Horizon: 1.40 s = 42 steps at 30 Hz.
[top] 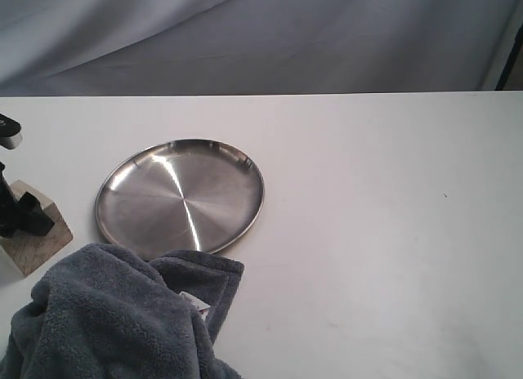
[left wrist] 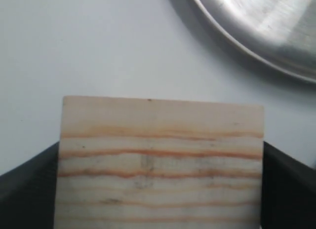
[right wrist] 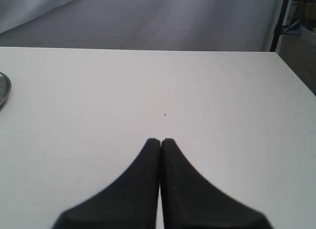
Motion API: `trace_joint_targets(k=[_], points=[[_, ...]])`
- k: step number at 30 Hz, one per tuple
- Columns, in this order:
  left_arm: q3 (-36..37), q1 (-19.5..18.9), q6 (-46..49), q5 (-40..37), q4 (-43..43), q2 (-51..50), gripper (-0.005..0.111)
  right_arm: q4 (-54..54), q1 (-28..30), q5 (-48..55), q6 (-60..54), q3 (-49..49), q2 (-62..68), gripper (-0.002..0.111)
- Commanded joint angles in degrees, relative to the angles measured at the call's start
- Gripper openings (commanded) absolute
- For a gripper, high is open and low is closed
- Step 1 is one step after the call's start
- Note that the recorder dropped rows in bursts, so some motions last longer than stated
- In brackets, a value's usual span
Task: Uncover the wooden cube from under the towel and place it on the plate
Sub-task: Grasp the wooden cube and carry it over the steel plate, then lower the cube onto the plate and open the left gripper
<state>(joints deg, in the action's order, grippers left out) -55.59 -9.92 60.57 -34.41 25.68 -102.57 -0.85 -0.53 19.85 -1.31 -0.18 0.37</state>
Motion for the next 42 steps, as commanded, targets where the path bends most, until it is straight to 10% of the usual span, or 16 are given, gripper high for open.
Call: trace_joint_targets(k=[1,17,30,42], points=[[-0.13,0.23,-0.11,-2.11,2.93,2.95,0.0,-0.18,-0.15,-0.18,0.1,0.18,-0.37,0.0],[-0.13,3.08,23.73,-11.67,45.32,19.91,0.0,-0.18,-0.15,-0.18,0.1,0.18,-0.37,0.0],[-0.13,32.36,14.61,33.21,45.95,10.42,0.0,-0.18,-0.15,-0.18,0.1,0.18,-0.37,0.0],[-6.8,34.65,14.47,34.96,48.92,-7.3,0.0,-0.18,-0.15,-0.18,0.1,0.18,-0.37,0.0]])
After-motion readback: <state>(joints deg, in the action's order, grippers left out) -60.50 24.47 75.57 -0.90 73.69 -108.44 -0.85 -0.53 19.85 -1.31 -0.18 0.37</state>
